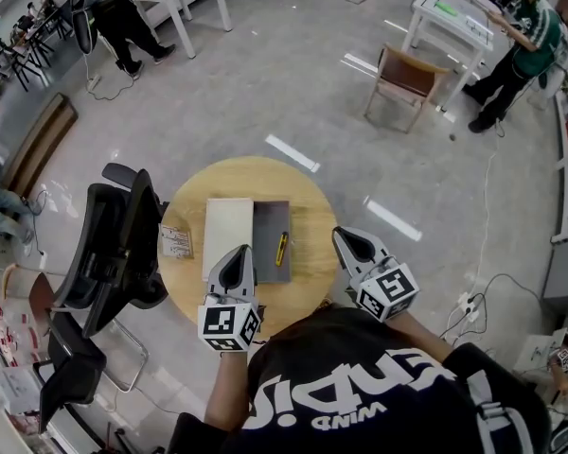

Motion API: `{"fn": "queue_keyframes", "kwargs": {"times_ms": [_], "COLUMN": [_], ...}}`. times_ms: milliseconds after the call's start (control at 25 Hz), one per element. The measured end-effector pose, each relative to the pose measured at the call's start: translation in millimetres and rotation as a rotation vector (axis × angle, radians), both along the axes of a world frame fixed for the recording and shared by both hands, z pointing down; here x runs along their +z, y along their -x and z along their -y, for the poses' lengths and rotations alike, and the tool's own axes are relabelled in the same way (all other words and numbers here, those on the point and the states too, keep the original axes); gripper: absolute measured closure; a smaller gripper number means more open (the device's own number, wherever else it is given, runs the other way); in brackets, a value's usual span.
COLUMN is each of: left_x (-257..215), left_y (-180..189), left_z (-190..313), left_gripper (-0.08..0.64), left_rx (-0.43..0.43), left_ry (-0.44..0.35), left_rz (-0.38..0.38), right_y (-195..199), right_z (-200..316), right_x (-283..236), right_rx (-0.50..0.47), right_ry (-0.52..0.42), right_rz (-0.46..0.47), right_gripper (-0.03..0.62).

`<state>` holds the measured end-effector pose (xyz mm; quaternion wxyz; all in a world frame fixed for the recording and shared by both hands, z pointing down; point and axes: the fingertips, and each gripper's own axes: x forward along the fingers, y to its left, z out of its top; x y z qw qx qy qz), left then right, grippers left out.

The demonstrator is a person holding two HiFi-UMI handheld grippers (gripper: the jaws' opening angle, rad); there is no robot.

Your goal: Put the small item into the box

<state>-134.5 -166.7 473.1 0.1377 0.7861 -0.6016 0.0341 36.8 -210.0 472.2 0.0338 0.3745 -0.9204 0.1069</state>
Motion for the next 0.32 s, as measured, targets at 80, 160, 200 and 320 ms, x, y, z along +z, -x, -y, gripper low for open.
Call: {"fn": "queue_keyframes", "kwargs": {"times_ms": [80,160,200,320], "left_x": [0.9,2.4,3.2,5.5], "left_y": [-0.2,-0.6,-1.0,-2.6], "left_z": [-1.0,-2.0,-2.4,-3.7], "left_gripper": [0.549,0.549,0.549,0.548], "left_rx": [0.001,0.002,0.004,0.009], "left_ry": [0.002,0.006,0.008,0.015], "left_rz": [0.000,-0.002,-0.002,-0.002], "right_y": [0.3,0.5,0.6,0.7], "right_z": [-1.2,-2.5,-3.1,-4.7], "right_x": [0.4,0.8,0.9,1.1], "right_rx": [-0.001,-0.001,-0.001,-0.002], "right_ry": [0.001,0.002,0.002,0.001], "right_rz": [-0.001,-0.001,-0.001,-0.001], "right_gripper": [0.592,0.592,0.592,0.592]}}
